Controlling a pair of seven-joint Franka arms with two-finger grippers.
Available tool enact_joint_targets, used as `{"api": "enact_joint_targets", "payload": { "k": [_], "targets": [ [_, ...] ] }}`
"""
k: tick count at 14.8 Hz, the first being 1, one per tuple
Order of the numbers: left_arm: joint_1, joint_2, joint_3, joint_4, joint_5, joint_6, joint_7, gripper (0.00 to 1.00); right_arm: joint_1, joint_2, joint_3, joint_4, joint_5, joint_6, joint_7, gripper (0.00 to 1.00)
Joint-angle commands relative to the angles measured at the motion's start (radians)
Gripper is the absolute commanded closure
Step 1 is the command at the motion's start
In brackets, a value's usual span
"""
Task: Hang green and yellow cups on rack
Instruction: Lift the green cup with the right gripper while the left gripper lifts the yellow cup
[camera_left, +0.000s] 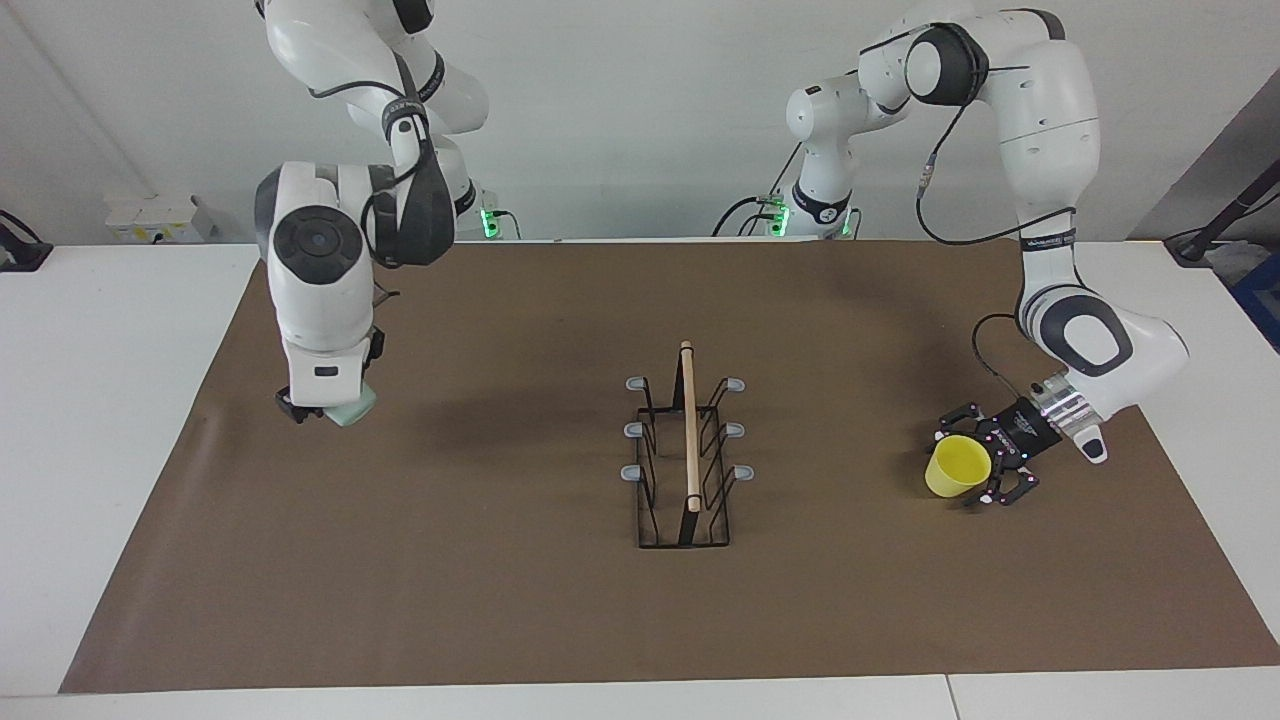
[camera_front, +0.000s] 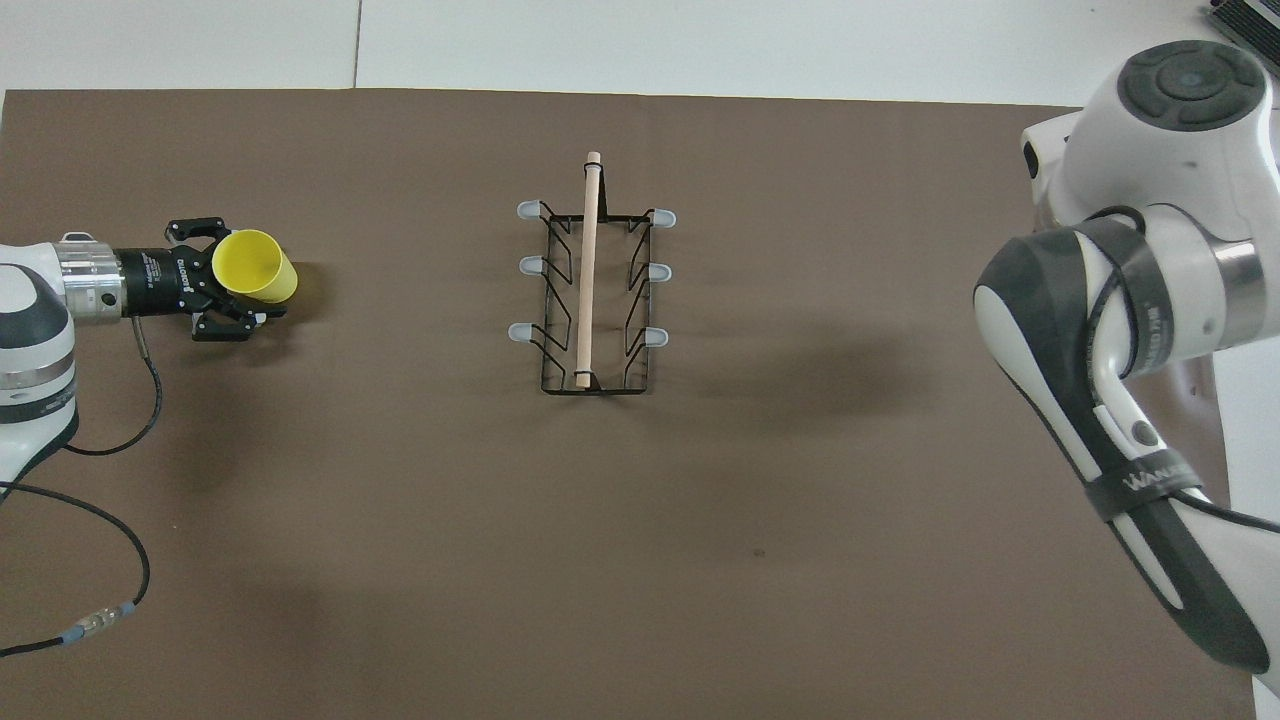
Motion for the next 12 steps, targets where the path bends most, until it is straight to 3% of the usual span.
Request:
{"api": "enact_joint_targets", "payload": {
  "k": [1,2,3,8,12],
  "targets": [
    [-0.029,-0.038,0.01,-0.052,-0.027,0.045,-0.015,0.1,-0.048,-0.075,0.017,-0.033,0.209,0.075,-0.012,1.0],
    [-0.041,-0.038,0.01,-0.052,-0.027,0.066,-0.05,0.37,-0.05,-0.095,0.017,-0.037,0.277,0.087,-0.023,1.0],
    [-0.05,-0.041,0.013,-0.053,-0.022,0.086,-0.054,0.99,-0.048,-0.119,0.017,-0.039,0.34,0.089,-0.041,1.0],
    [-0.072,-0.075,0.014,-0.027,-0.006,0.119,-0.006,1.0,-0.073,-0.237,0.016,-0.106,0.648,0.13,-0.098,1.0],
    [-0.092,-0.145,0.01,0.005,0.16,0.116,0.089,1.0,-0.096,-0.285,0.014,-0.189,0.864,0.211,-0.256,1.0]
  ]
}}
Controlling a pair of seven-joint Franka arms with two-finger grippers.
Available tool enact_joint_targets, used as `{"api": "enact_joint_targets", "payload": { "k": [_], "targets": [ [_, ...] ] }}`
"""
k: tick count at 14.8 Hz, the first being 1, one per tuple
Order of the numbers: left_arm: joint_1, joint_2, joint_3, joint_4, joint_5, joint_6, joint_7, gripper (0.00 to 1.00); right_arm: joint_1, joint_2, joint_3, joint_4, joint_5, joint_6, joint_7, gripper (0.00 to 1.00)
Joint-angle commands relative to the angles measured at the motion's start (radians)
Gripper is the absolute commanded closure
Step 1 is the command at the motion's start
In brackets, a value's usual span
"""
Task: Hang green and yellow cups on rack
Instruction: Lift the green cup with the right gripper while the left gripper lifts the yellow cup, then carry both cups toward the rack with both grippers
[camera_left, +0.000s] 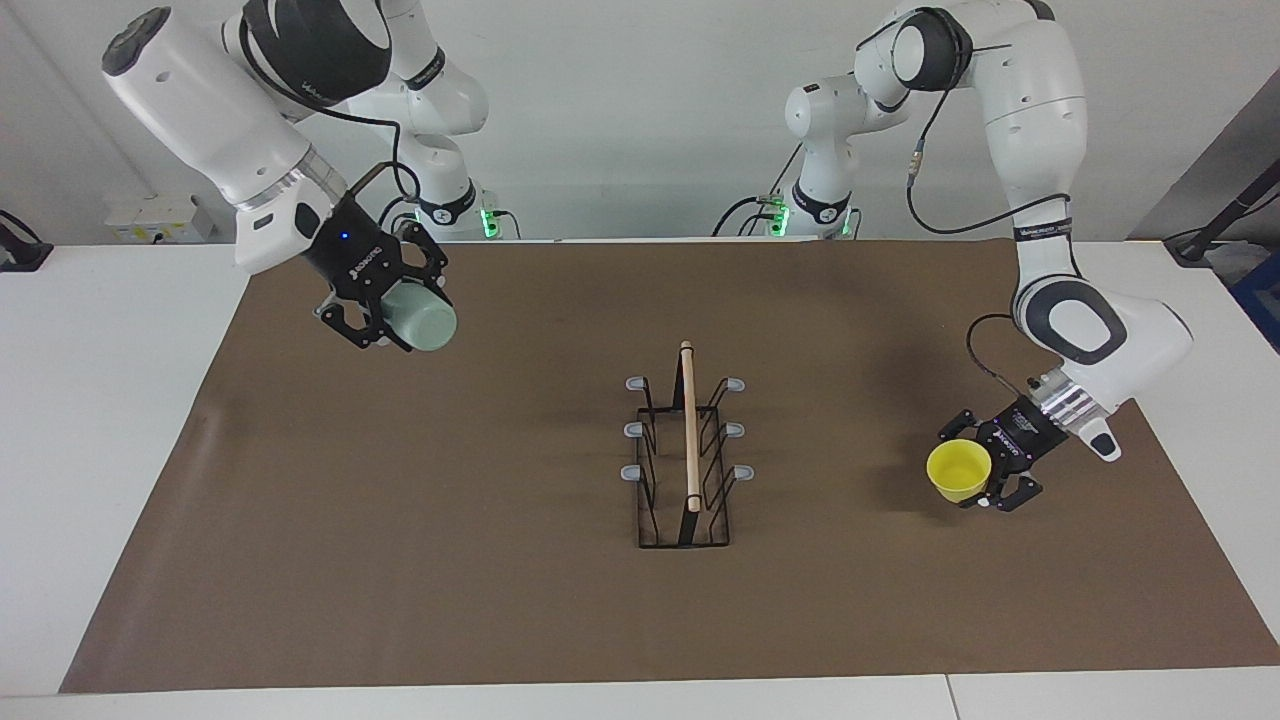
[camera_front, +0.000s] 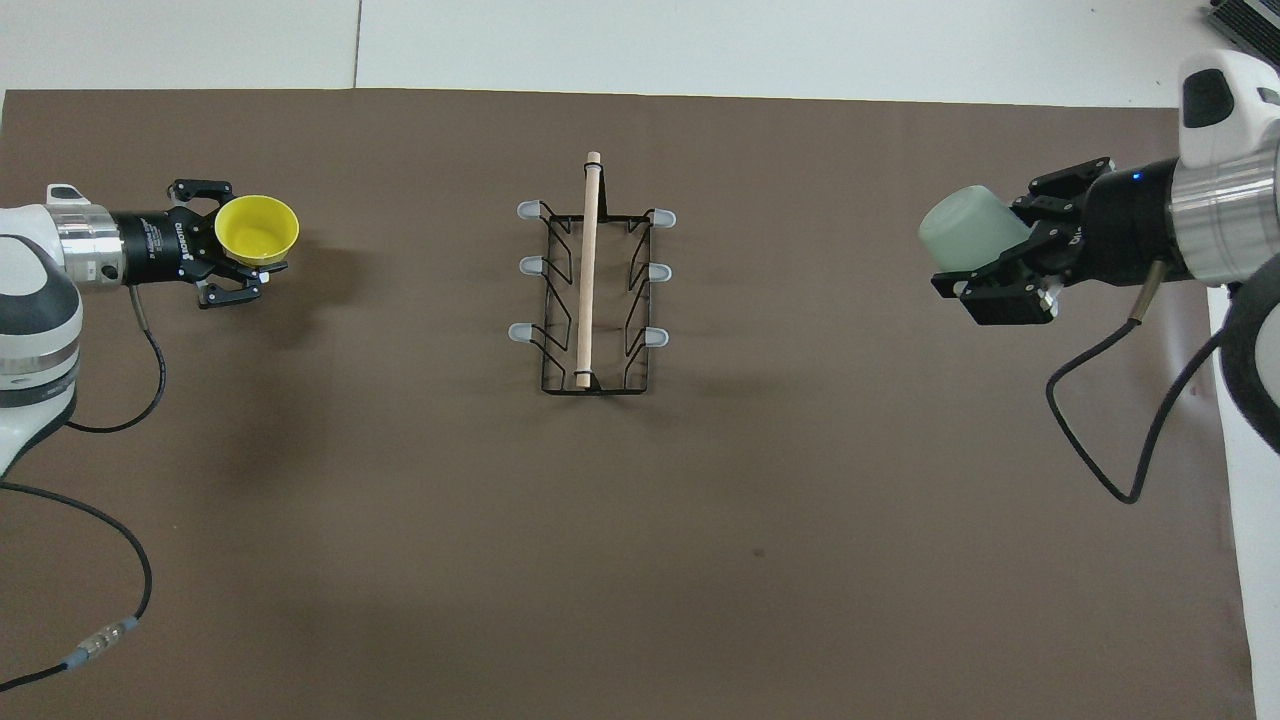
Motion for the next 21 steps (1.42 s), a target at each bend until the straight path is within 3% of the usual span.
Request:
{"api": "enact_joint_targets", "payload": {
  "k": [1,4,9,14,16,19,21],
  "targets": [
    [-0.034,-0.092,0.013,-0.025,0.101,0.015,0.035,1.0,-0.037,-0.061,0.015,-0.124,0.159,0.09,-0.133,1.0],
    [-0.074,-0.201,0.018,-0.046,0.287,-0.006,0.006,1.0,-0.033,-0.124,0.015,-0.268,0.355,0.24,-0.273,1.0],
    [-0.141,-0.327,0.018,-0.049,0.455,-0.153,-0.025,1.0,0.002,-0.231,0.015,-0.489,0.668,0.413,-0.475,1.0],
    [-0.255,-0.419,0.018,-0.055,0.616,-0.197,-0.045,1.0,0.109,-0.288,0.017,-0.618,1.019,0.577,-0.704,1.0],
    [-0.304,-0.436,0.018,-0.058,0.685,-0.197,-0.074,1.0,0.177,-0.29,0.015,-0.631,1.215,0.66,-0.816,1.0],
    [-0.391,-0.437,0.016,-0.062,0.8,-0.184,-0.164,1.0,0.251,-0.285,0.017,-0.634,1.41,0.737,-0.944,1.0],
    [-0.419,-0.434,0.016,-0.066,0.837,-0.111,-0.19,1.0,0.292,-0.245,0.017,-0.634,1.595,0.753,-1.119,1.0]
  ]
}}
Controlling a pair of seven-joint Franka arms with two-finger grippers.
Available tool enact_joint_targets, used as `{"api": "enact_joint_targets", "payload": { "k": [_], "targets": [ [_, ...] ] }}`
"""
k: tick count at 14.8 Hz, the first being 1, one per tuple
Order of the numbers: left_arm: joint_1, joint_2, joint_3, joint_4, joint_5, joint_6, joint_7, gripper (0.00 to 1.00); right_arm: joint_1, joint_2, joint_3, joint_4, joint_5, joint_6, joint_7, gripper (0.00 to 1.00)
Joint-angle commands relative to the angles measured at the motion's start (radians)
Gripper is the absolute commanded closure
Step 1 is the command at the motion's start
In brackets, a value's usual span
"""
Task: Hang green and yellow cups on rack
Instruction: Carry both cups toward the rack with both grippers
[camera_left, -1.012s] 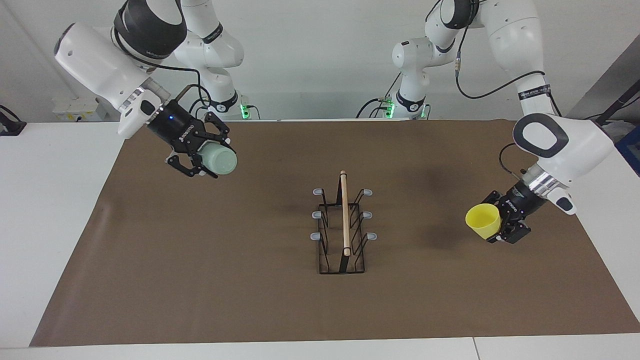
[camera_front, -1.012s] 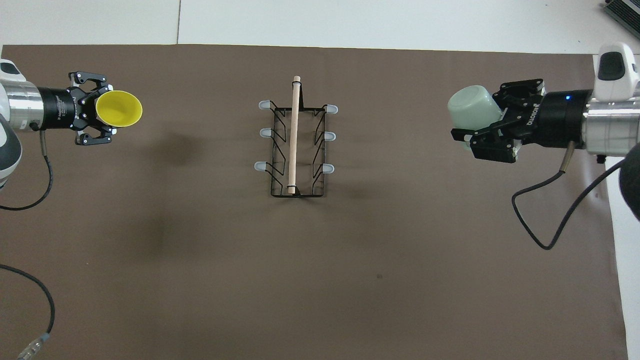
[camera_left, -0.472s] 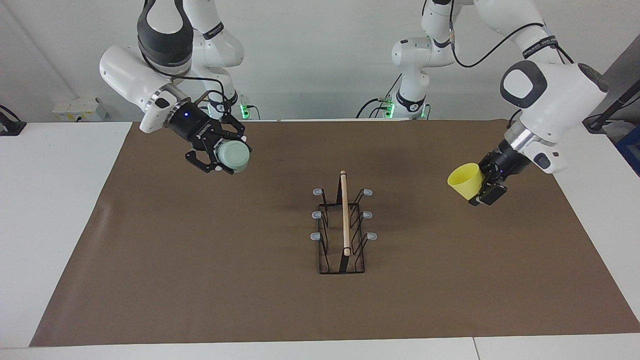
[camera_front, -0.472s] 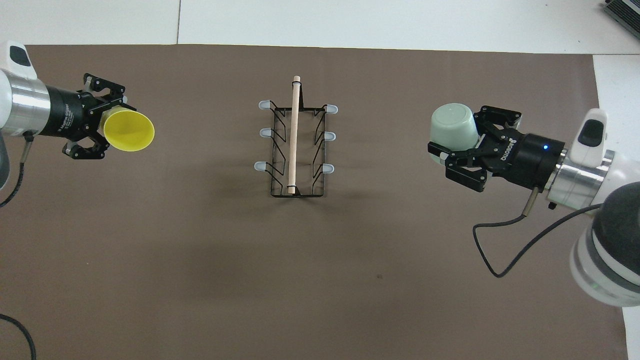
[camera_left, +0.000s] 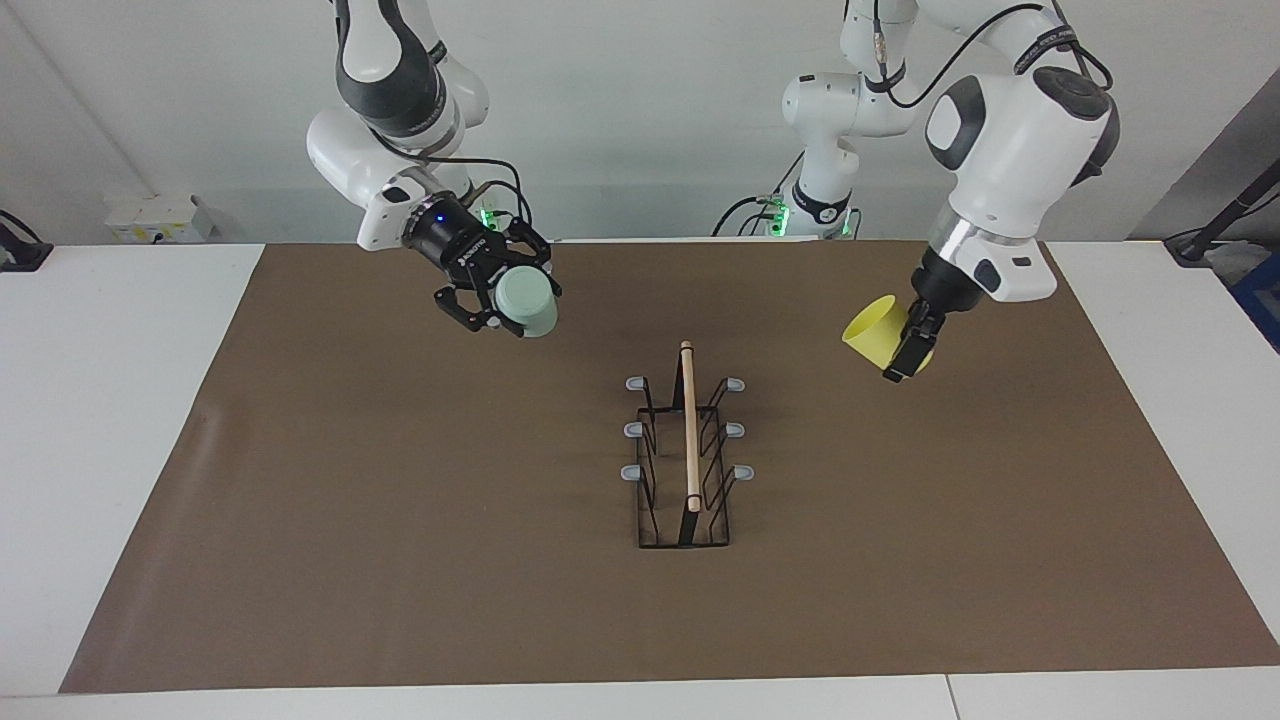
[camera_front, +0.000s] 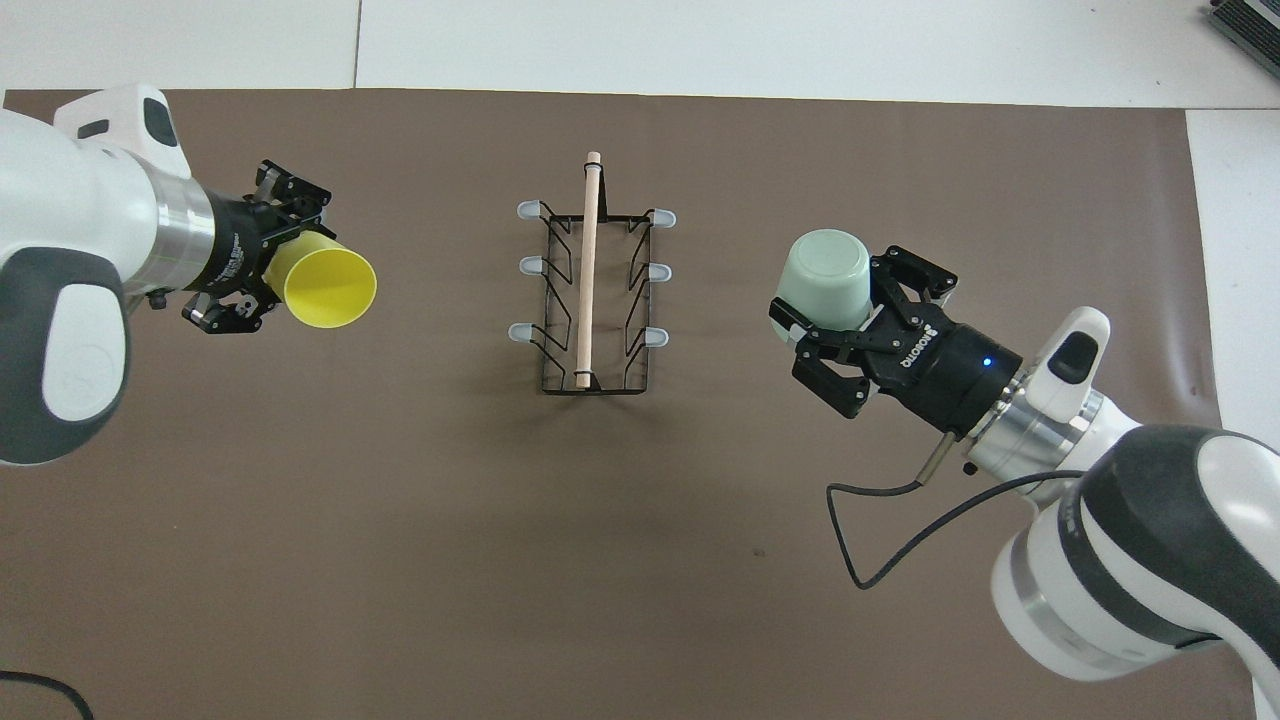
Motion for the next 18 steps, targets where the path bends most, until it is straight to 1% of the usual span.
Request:
{"api": "enact_joint_targets", "payload": {
  "k": [1,2,3,5,6,9,11,13,14,16,17,18],
  "targets": [
    [-0.062,-0.026,0.017,-0.063,0.099,0.122,-0.058,1.0,0.031,0.047,0.0,-0.02,0.244,0.008,-0.262,1.0],
    [-0.085,-0.026,0.018,-0.083,0.155,0.168,-0.089,1.0,0.044,0.084,0.0,-0.02,0.339,-0.016,-0.368,1.0],
    [-0.111,-0.027,0.017,-0.109,0.216,0.211,-0.127,1.0,0.052,0.113,0.0,-0.02,0.389,-0.042,-0.436,1.0],
    [-0.16,-0.033,0.017,-0.152,0.358,0.265,-0.199,1.0,0.061,0.142,0.001,-0.02,0.414,-0.052,-0.481,1.0],
    [-0.18,-0.035,0.017,-0.17,0.443,0.278,-0.239,1.0,0.092,0.151,0.001,-0.02,0.417,-0.052,-0.484,1.0],
    [-0.24,-0.036,0.015,-0.221,0.647,0.328,-0.379,1.0,0.135,0.174,0.001,-0.023,0.564,-0.079,-0.58,1.0],
    [-0.28,-0.036,0.015,-0.255,0.788,0.339,-0.48,1.0,0.152,0.194,0.001,-0.041,0.656,-0.133,-0.651,1.0],
    [-0.304,-0.035,0.014,-0.288,0.931,0.341,-0.59,1.0,0.166,0.205,0.001,-0.047,0.684,-0.148,-0.695,1.0],
    [-0.311,-0.038,0.014,-0.302,0.978,0.353,-0.629,1.0,0.167,0.205,0.001,-0.047,0.685,-0.147,-0.696,1.0],
    [-0.324,-0.03,0.014,-0.307,1.017,0.374,-0.649,1.0,0.167,0.214,0.001,-0.047,0.685,-0.163,-0.705,1.0],
    [-0.331,-0.026,0.014,-0.308,1.042,0.376,-0.655,1.0,0.167,0.231,0.001,-0.046,0.687,-0.177,-0.721,1.0],
    [-0.332,-0.018,0.014,-0.307,1.086,0.376,-0.69,1.0,0.167,0.24,0.001,-0.043,0.693,-0.179,-0.726,1.0]
  ]
}}
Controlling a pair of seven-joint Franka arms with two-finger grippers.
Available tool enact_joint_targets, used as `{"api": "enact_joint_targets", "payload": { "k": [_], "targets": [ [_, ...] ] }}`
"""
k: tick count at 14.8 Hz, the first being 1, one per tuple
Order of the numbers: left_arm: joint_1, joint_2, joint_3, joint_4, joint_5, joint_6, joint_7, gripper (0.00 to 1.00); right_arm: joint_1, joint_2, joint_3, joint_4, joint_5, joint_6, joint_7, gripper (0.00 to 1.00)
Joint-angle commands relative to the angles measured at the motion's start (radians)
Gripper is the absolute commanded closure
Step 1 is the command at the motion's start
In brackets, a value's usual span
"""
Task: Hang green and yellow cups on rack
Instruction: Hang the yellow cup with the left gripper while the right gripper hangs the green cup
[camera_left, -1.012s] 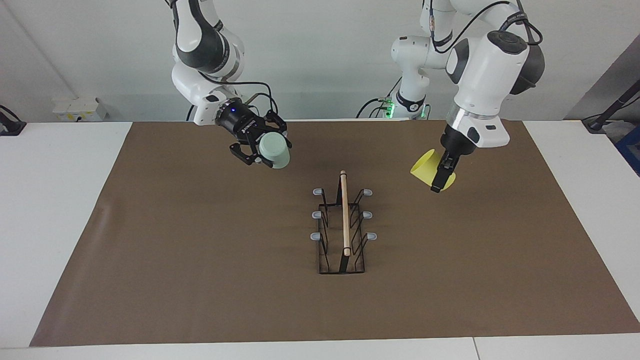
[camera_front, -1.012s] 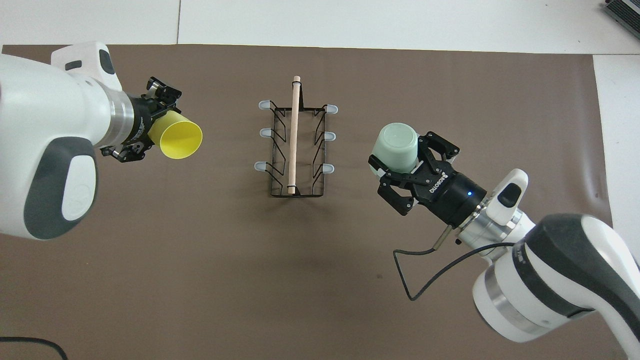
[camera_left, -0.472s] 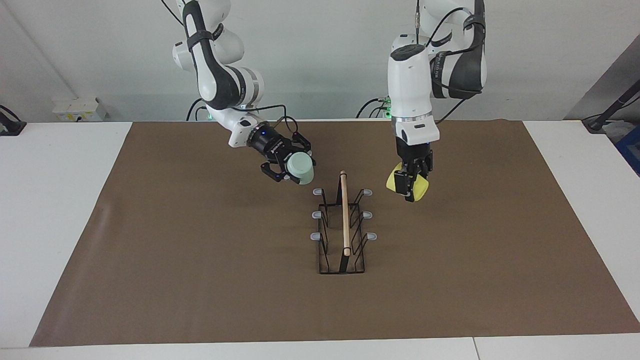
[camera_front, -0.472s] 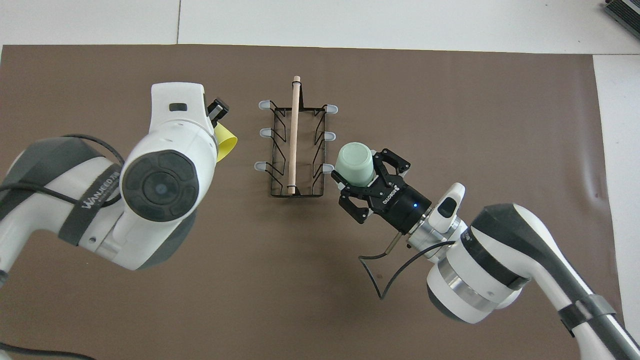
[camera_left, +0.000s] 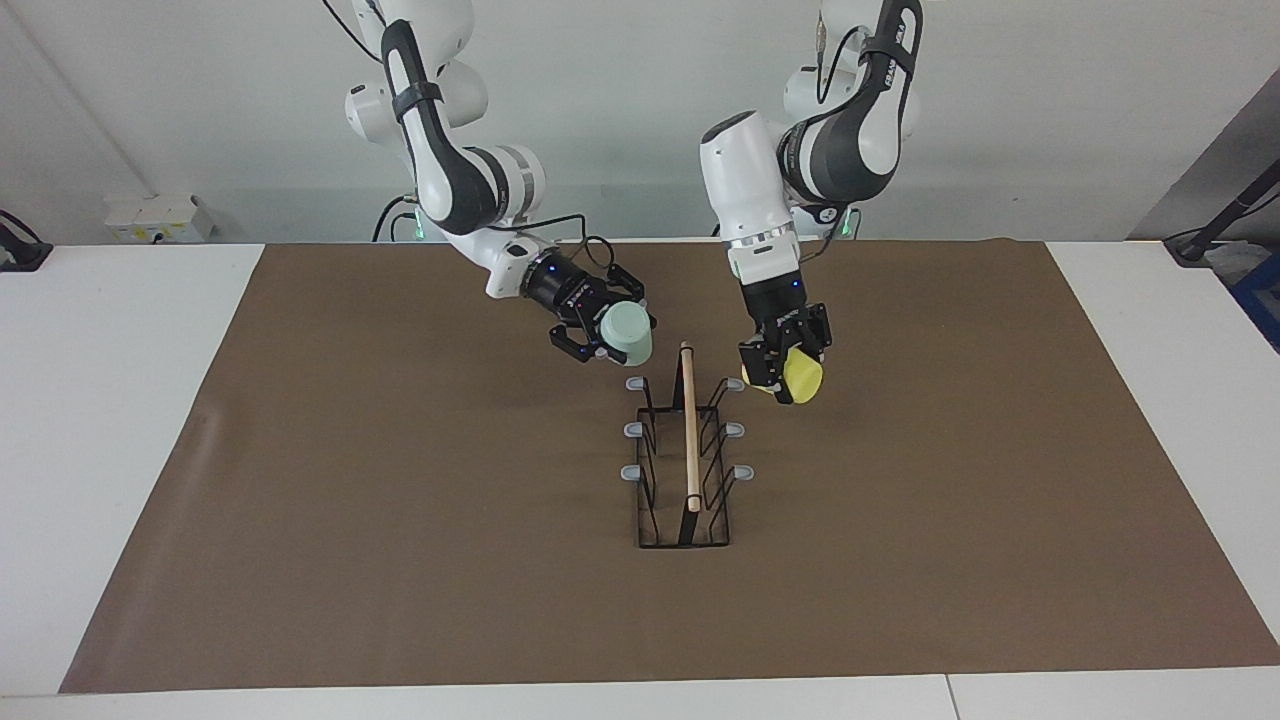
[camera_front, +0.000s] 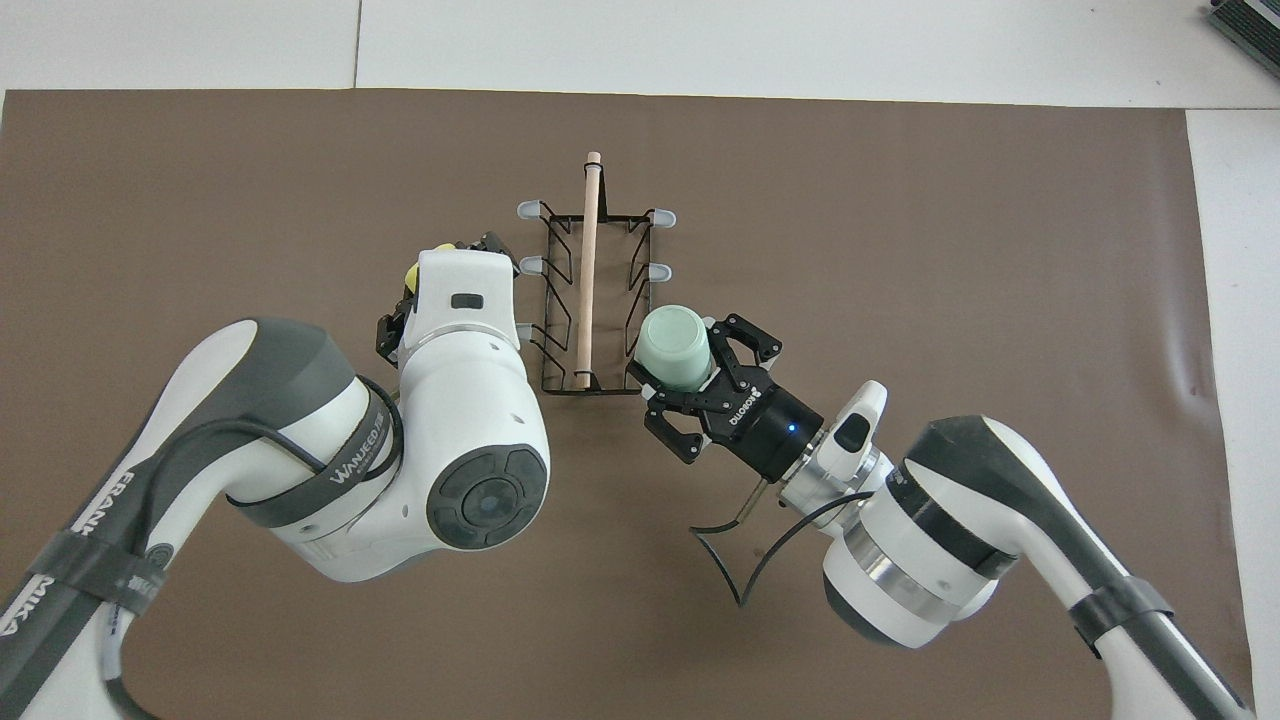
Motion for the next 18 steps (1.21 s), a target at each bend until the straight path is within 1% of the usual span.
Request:
{"api": "enact_joint_targets", "payload": {
  "k": [1,2,4,5,6,8,9,12,13,14,15,16,18],
  "targets": [
    [-0.027,-0.004,0.018,-0.031,0.135,0.025,-0.106,1.0,0.001,0.025,-0.002,-0.004,0.083,-0.03,-0.075,1.0],
    [-0.033,0.0,0.015,-0.031,0.186,0.025,-0.161,1.0,0.001,0.028,-0.002,-0.006,0.085,-0.033,-0.092,1.0],
    [-0.053,0.007,0.018,-0.031,0.216,0.015,-0.204,1.0,0.001,0.042,-0.002,-0.003,0.105,-0.047,-0.132,1.0],
    [-0.062,0.008,0.018,-0.033,0.223,0.01,-0.214,1.0,0.012,0.051,-0.002,0.005,0.147,-0.052,-0.156,1.0],
    [-0.071,0.023,0.018,-0.031,0.243,0.004,-0.226,1.0,0.027,0.054,-0.003,0.007,0.164,-0.052,-0.179,1.0],
    [-0.09,0.063,0.018,-0.024,0.33,-0.047,-0.278,1.0,0.027,0.054,-0.003,0.005,0.166,-0.069,-0.201,1.0],
    [-0.096,0.068,0.015,-0.024,0.346,-0.054,-0.31,1.0,0.021,0.054,-0.003,0.005,0.168,-0.069,-0.237,1.0],
    [-0.125,0.079,0.014,-0.033,0.346,-0.065,-0.318,1.0,0.018,0.054,-0.005,0.005,0.174,-0.069,-0.259,1.0],
    [-0.128,0.077,0.014,-0.039,0.346,-0.062,-0.316,0.73,0.018,0.054,-0.005,0.004,0.174,-0.069,-0.262,1.0],
    [-0.139,0.077,0.012,-0.039,0.332,-0.062,-0.318,0.33,0.018,0.065,-0.003,0.005,0.177,-0.075,-0.264,1.0],
    [-0.14,0.077,0.012,-0.039,0.328,-0.064,-0.316,0.0,0.02,0.083,-0.003,0.007,0.194,-0.098,-0.275,1.0],
    [-0.137,0.073,0.012,-0.037,0.317,-0.062,-0.313,0.0,0.02,0.104,-0.005,0.007,0.2,-0.119,-0.297,1.0],
    [-0.139,0.062,0.012,-0.034,0.279,-0.061,-0.307,0.0,0.018,0.111,-0.005,0.008,0.198,-0.119,-0.304,1.0]
  ]
}}
